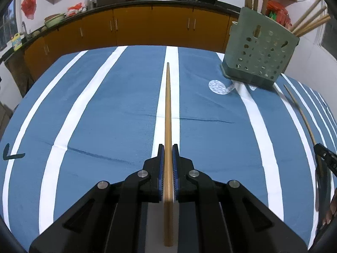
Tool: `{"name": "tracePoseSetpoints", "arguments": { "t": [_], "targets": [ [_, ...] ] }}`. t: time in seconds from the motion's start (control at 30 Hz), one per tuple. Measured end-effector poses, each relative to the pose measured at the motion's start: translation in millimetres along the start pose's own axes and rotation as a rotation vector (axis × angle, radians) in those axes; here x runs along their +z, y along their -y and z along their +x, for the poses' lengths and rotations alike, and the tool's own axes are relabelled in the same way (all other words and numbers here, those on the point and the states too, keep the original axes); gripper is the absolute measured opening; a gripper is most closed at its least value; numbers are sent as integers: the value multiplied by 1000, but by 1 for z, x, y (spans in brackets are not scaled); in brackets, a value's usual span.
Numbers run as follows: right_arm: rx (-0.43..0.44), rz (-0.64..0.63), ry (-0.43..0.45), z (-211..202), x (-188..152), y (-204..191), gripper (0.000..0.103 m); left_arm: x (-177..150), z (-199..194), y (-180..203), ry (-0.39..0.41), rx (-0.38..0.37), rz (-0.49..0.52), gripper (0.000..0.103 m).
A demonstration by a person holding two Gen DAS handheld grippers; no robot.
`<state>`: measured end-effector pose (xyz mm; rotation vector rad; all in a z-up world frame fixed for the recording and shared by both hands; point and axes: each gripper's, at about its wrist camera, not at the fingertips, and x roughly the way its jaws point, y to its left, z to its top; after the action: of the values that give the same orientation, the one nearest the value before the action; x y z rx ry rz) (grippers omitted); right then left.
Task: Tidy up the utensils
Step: 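Grasp the last chopstick with the left tool while the right tool grasps another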
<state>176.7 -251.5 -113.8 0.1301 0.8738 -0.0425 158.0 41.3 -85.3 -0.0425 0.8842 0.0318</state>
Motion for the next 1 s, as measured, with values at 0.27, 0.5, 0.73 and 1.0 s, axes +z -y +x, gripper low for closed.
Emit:
{"name": "tracePoseSetpoints", "arguments": {
  "t": [0.27,0.5,0.73,1.0],
  "targets": [
    [-19,-17,-1,0,0,-2,8,3,3,-5,0,-28,-24,9],
    [-25,-21,-1,0,0,-4,8,2,2,-6,0,-33,-27,9],
    [-26,-22,-1,0,0,-3,8,2,2,-6,0,-33,-27,9],
    [-24,-20,-1,0,0,-3,8,3,3,-6,-1,-33,-27,9]
  ]
}}
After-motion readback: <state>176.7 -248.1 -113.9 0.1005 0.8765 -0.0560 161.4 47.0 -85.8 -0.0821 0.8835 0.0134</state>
